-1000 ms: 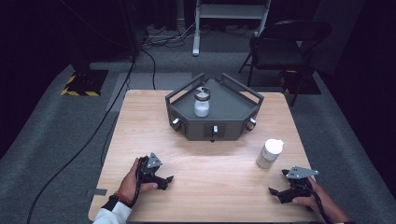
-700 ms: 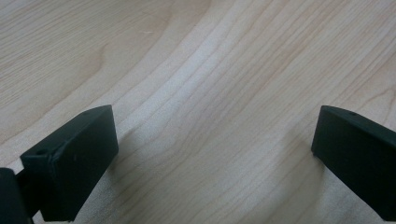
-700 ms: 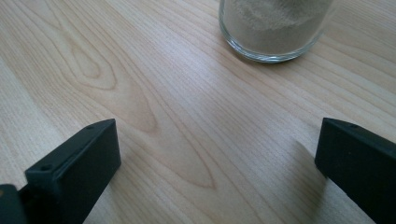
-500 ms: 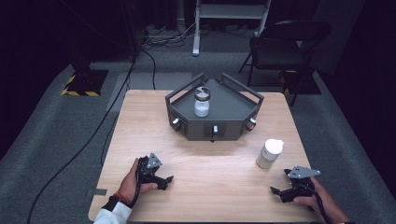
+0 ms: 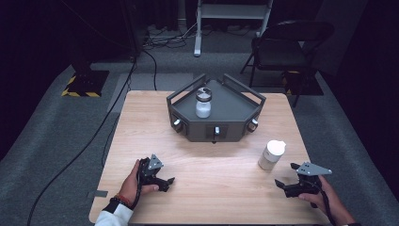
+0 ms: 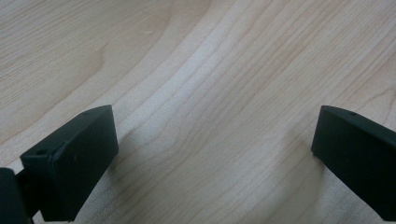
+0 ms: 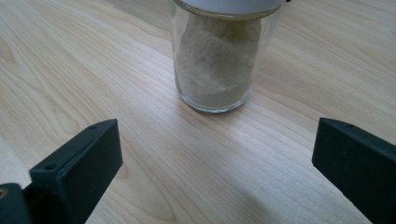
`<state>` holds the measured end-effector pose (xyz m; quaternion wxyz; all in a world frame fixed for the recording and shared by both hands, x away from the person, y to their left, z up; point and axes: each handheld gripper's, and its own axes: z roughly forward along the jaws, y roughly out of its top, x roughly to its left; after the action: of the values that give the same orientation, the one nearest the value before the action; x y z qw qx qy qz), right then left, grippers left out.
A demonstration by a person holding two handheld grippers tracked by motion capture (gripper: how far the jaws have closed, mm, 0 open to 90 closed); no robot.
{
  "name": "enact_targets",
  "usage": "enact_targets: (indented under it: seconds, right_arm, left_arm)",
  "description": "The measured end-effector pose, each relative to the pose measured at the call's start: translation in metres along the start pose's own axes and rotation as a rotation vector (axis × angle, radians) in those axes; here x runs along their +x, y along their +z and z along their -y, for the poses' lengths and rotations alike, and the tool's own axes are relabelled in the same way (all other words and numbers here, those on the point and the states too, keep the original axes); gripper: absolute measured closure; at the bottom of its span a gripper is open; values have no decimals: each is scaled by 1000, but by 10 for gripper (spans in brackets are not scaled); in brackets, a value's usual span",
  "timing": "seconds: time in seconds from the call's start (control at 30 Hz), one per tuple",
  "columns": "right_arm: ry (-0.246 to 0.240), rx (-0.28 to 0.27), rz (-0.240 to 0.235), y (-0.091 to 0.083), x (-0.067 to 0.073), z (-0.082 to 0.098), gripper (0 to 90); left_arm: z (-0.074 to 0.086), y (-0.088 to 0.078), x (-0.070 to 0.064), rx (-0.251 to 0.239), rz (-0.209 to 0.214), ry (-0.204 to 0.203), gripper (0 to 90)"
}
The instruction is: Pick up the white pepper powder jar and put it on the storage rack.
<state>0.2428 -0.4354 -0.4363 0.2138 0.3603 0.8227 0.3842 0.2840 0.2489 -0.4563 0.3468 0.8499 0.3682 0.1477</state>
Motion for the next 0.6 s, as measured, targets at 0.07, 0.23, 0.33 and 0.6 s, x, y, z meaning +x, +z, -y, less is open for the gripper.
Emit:
enact_targets:
  seconds: [0.07,0.23,0.33,0.6]
  right_arm:
    - [-5,6,-2,0,1,-3,12]
    - [8,-7,-9,1,0,-9,12]
    - [16,-8,-8,2,-2,-13,13]
    - [34,-2,-15,8,-4,-27,15]
  left_arm:
    - [0,0,0,0,0,0,0]
    - [0,0,-1,0,-2,-1,0]
    - [0,0,-1,0,-2,-1,0]
    - [0,0,-1,1,-2,-1,0]
